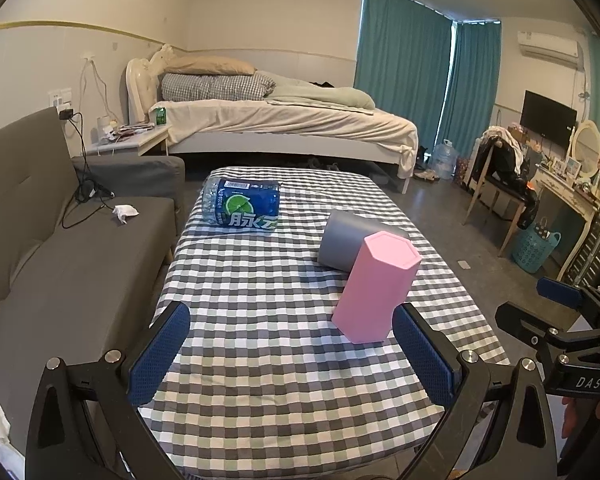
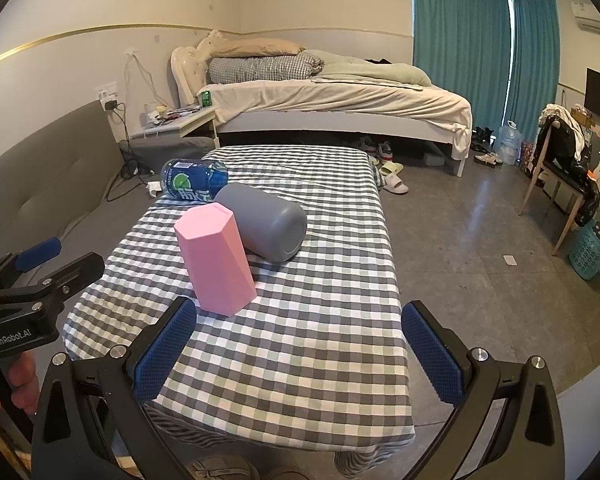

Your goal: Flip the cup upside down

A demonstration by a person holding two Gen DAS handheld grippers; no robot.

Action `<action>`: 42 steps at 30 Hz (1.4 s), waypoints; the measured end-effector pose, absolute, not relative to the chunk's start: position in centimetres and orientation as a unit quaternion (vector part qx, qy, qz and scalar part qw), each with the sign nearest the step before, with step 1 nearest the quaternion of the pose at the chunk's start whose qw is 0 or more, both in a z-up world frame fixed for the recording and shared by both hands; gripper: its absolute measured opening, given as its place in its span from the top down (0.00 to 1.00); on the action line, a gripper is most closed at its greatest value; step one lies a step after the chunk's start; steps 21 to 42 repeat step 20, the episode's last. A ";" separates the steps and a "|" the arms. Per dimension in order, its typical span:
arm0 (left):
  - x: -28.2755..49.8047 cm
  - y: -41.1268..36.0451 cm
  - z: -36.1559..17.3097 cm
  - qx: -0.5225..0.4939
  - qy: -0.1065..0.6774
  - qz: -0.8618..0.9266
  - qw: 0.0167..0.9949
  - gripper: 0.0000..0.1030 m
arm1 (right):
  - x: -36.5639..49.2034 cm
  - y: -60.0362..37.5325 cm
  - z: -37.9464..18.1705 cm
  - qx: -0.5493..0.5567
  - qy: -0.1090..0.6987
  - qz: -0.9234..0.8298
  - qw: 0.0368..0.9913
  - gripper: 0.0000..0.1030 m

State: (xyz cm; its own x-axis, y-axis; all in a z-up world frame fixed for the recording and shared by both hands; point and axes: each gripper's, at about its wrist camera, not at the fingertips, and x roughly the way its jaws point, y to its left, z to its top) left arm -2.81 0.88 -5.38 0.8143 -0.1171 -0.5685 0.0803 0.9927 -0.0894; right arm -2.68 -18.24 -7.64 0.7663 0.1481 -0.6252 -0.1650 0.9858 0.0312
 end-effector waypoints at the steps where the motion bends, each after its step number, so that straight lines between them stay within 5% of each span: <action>1: -2.9 0.9 -5.4 -0.031 0.301 -0.052 0.952 0.00 | -2.7 -18.3 -7.6 -0.013 0.331 0.083 0.940 0.00; 42: -2.6 0.7 -5.2 -0.029 0.304 -0.047 0.951 0.00 | -2.5 -18.4 -8.1 -0.012 0.345 0.079 0.935 0.00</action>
